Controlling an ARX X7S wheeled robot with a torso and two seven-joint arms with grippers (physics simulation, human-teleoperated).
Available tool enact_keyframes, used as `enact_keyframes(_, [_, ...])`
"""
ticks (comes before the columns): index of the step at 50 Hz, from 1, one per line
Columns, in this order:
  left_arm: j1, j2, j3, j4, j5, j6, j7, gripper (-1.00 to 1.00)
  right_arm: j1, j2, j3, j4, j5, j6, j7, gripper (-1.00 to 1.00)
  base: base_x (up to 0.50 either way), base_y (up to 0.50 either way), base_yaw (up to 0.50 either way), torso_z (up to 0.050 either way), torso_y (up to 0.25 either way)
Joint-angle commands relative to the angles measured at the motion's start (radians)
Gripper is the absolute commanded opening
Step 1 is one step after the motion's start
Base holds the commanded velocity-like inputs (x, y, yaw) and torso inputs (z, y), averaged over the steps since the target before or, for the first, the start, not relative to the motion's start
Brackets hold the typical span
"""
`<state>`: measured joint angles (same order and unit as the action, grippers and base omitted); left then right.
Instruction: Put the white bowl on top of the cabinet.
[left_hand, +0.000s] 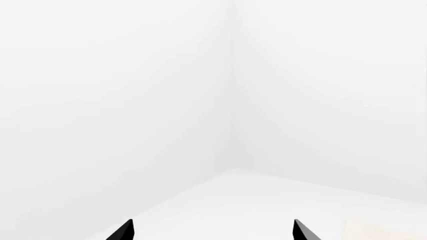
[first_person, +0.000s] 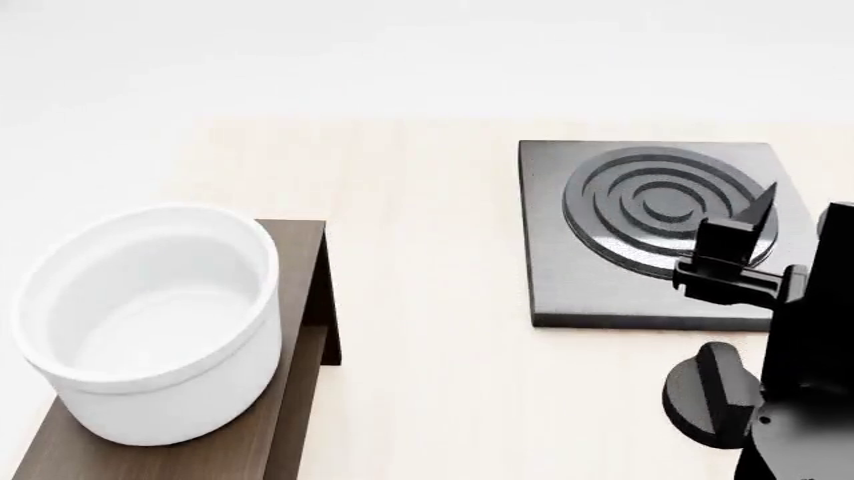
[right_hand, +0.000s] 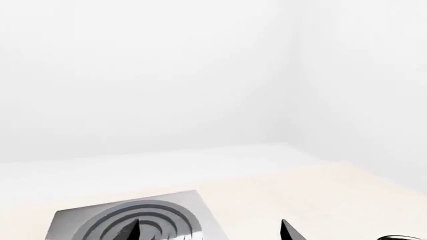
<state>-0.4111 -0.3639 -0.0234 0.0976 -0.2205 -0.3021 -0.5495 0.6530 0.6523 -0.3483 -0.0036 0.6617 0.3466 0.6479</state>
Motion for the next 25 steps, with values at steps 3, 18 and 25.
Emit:
enact_keyframes(3, [-0.002, -0.002, 0.003, -0.004, 0.000, 0.004, -0.002, 1.00, -0.053, 0.035, 0.029, -0.034, -0.044, -0.035, 0.067, 1.00, 0.00, 0.00, 0.00, 0.000, 0.000])
enact_keyframes(18, [0.000, -0.004, -0.001, 0.010, -0.005, 0.000, -0.008, 1.00, -0.105, 0.096, 0.088, -0.103, -0.035, -0.036, 0.125, 1.00, 0.00, 0.00, 0.00, 0.000, 0.000])
enact_keyframes(25, [0.001, -0.006, -0.002, 0.017, -0.008, -0.003, -0.009, 1.00, -0.124, 0.117, 0.106, -0.125, -0.032, -0.032, 0.141, 1.00, 0.00, 0.00, 0.00, 0.000, 0.000])
